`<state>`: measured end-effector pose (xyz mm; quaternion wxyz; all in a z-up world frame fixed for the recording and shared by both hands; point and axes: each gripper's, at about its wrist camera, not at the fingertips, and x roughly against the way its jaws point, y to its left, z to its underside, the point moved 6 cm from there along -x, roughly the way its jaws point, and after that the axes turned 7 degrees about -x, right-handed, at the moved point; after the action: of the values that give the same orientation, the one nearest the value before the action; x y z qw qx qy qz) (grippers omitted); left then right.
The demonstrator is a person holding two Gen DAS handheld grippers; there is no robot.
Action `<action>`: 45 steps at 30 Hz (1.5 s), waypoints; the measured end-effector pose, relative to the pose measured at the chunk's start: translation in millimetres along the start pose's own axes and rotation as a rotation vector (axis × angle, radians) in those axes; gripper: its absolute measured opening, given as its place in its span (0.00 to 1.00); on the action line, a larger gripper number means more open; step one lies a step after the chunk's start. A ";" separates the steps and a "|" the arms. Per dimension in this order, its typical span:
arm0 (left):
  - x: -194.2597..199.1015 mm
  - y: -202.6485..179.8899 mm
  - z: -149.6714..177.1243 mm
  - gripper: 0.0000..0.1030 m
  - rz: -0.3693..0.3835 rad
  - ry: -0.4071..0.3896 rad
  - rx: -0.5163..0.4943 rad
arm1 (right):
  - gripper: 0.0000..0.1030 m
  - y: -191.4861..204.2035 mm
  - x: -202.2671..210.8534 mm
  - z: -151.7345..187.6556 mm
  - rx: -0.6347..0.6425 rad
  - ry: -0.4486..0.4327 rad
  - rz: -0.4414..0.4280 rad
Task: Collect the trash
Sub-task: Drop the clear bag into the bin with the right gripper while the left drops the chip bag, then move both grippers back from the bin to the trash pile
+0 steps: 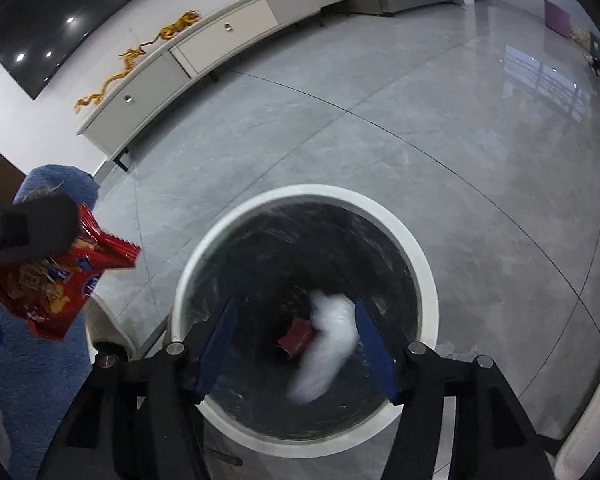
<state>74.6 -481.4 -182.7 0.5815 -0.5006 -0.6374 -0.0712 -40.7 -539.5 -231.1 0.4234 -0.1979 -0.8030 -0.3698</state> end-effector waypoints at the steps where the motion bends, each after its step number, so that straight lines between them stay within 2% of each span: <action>1: 1.4 -1.3 -0.3 0.69 -0.001 -0.009 -0.004 | 0.59 -4.1 1.2 1.6 -0.007 0.000 0.005; 6: 31.6 -17.4 5.4 0.69 -0.018 -0.103 -0.064 | 0.59 -9.7 19.8 6.0 -0.018 -0.017 0.025; 9: 59.2 -30.4 9.9 0.69 -0.077 -0.179 -0.120 | 0.59 -5.6 42.0 8.4 -0.006 -0.044 0.035; 11: 80.4 -41.3 15.8 0.69 -0.082 -0.225 -0.145 | 0.59 1.6 53.8 9.0 0.009 -0.064 0.041; 17: 111.7 -64.6 20.8 0.69 0.040 -0.239 -0.151 | 0.62 20.6 97.5 6.5 0.033 -0.147 0.043; 20: 112.7 -72.2 14.4 0.69 0.036 -0.251 -0.149 | 0.63 19.8 113.6 7.0 0.019 -0.181 0.041; 26: 95.7 -70.9 14.1 0.69 0.013 -0.216 -0.138 | 0.65 4.6 121.8 9.2 -0.016 -0.183 0.043; 30: 96.7 -77.3 23.2 0.69 -0.035 -0.237 -0.178 | 0.76 3.8 125.2 10.2 -0.031 -0.175 0.025; 34: 112.0 -82.8 34.2 0.69 -0.099 -0.292 -0.228 | 0.81 14.1 131.9 11.7 -0.034 -0.190 0.014; 37: 136.2 -85.2 43.1 0.69 -0.179 -0.353 -0.274 | 0.85 33.2 144.7 11.8 0.002 -0.224 0.007; 41: 187.9 -79.2 60.6 0.70 -0.301 -0.478 -0.316 | 0.90 66.8 167.6 14.1 0.082 -0.290 0.011; 43: 220.4 -71.5 73.3 0.70 -0.371 -0.542 -0.316 | 0.93 94.0 185.1 17.4 0.143 -0.342 -0.005; 45: 246.6 -63.0 85.3 0.70 -0.424 -0.573 -0.310 | 0.96 115.7 196.9 20.2 0.186 -0.378 -0.022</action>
<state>15.8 -317.9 21.9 0.2697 -0.4391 -0.8450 -0.1427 -89.3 -448.1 -26.5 0.2777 -0.2151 -0.9010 -0.2547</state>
